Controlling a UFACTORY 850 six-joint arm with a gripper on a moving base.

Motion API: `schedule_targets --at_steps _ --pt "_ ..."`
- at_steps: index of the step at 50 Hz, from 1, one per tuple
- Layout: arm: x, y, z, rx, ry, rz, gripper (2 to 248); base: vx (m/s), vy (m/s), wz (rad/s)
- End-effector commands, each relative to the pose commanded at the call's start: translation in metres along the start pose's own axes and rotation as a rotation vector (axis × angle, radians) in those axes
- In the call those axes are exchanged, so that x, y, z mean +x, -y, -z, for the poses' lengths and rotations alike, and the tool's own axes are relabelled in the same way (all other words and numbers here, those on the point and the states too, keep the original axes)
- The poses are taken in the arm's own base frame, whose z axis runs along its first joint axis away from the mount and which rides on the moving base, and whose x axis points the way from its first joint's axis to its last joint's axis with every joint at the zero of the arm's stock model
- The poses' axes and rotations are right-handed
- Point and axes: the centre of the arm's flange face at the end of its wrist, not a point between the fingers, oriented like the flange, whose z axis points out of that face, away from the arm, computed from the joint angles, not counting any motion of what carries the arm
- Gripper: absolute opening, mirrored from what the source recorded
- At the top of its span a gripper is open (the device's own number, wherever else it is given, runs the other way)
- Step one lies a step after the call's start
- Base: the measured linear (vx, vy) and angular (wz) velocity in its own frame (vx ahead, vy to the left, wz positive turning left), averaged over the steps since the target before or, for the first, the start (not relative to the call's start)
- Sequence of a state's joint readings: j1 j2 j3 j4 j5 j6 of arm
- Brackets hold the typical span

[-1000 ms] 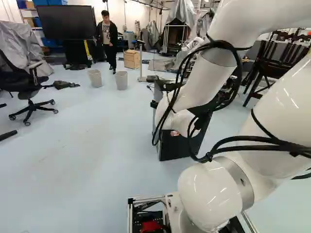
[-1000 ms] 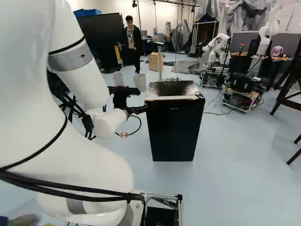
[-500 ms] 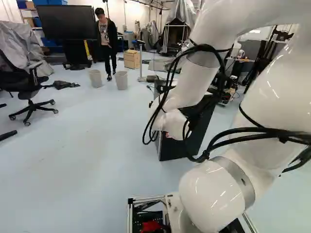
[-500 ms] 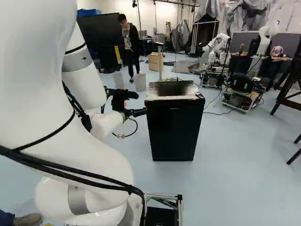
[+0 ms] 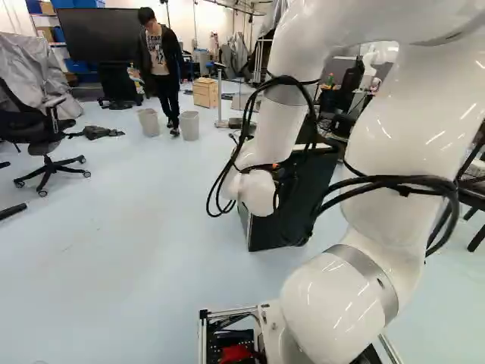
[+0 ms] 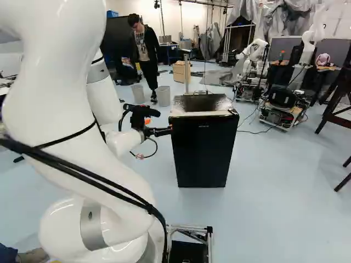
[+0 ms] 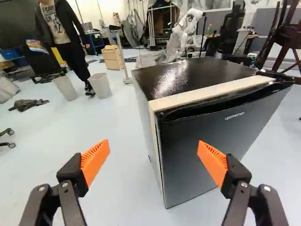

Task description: Grab a drink from the fridge

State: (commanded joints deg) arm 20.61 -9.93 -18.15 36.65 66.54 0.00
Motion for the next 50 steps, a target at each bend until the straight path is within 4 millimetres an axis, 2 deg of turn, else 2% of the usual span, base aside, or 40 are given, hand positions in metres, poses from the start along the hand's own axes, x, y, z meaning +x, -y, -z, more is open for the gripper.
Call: schedule_targets --at_steps 26,50 --pt "-0.017 0.026 -0.035 -0.157 -0.051 -0.032 247 0.0 0.0 0.0" --pt "-0.015 0.051 -0.051 -0.29 -0.132 -0.092 247 0.0 0.0 0.0"
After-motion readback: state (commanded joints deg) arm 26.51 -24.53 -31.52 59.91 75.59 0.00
